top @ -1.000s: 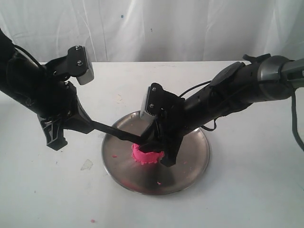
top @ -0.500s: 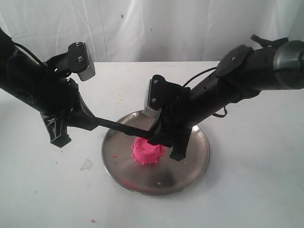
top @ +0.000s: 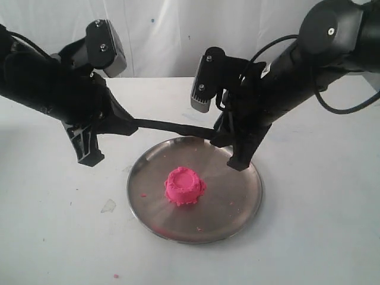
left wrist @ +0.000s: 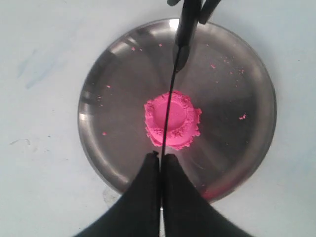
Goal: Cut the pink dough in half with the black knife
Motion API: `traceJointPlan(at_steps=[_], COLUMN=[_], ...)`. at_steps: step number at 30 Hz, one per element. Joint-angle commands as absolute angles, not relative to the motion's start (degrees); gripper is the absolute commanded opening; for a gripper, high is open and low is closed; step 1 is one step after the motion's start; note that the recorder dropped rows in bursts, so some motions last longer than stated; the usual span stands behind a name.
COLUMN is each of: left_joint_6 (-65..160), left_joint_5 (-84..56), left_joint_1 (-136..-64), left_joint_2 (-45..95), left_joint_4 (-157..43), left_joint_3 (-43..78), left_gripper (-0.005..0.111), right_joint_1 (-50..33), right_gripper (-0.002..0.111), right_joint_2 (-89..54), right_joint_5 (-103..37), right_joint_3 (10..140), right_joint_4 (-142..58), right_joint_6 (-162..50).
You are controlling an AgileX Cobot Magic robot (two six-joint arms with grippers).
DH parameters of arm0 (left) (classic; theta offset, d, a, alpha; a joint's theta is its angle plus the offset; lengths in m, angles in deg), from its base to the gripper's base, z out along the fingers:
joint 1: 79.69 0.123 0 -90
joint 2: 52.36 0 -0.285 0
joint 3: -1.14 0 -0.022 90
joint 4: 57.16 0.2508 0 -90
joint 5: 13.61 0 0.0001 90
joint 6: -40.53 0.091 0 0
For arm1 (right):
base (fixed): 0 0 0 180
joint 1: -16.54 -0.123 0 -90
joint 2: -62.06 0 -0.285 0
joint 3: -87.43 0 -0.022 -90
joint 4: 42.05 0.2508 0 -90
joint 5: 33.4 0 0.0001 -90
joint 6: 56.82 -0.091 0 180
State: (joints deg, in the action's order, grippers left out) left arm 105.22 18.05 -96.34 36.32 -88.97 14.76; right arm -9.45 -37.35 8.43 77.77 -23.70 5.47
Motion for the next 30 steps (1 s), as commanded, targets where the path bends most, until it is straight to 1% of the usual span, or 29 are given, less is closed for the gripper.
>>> traceJointPlan(at_steps=[1,2,4,6,10,11,13,20,27,29,30], left_joint_6=[103.3,103.3,103.3,103.2,101.6,101.0,100.2,99.1,82.1,79.1,77.8], left_joint_5=[16.8,16.9,16.8,16.3,15.9,15.8,15.6,17.6,18.9,19.7,20.7], left_joint_1=[-94.7,-94.7,-94.7,-94.7,-94.7,-94.7,-94.7,-94.7,-94.7,-94.7,-94.7], left_joint_2=[32.3,32.0,31.5,31.4,31.4,31.4,31.4,31.4,31.4,31.4,31.4], left_joint_4=[-84.8,-84.8,-85.2,-85.2,-85.8,-85.8,-86.7,-88.7,-93.0,-95.4,-96.5], left_joint_3=[14.9,14.9,14.9,14.9,14.9,14.9,14.9,14.9,14.9,14.9,14.9], left_gripper=[0.0,0.001,0.008,0.022,0.053,0.059,0.064,0.063,0.063,0.059,0.053], right_joint_1=[-8.1,-8.6,-9.2,-10.2,-11.5,-11.6,-11.9,-12.0,-15.5,-17.0,-17.7], right_gripper=[0.0,0.0,0.0,0.0,0.0,0.0,0.0,0.0,0.0,0.0,0.0], right_joint_2=[-37.1,-37.1,-37.1,-37.1,-37.1,-37.1,-37.1,-37.1,-37.1,-37.1,-37.1], right_joint_5=[13.3,13.4,13.8,14.3,15.6,15.9,16.0,17.4,18.3,18.8,19.1], right_joint_3=[77.0,77.0,77.0,77.0,77.0,77.0,77.0,77.0,77.0,77.0,77.0], right_joint_4=[-36.0,-37.7,-41.1,-44.5,-47.1,-47.1,-47.1,-48.7,-49.8,-49.8,-49.8], right_joint_6=[-1.4,-2.8,-5.6,-8.3,-10.7,-10.7,-10.8,-14.8,-15.2,-16.4,-17.0])
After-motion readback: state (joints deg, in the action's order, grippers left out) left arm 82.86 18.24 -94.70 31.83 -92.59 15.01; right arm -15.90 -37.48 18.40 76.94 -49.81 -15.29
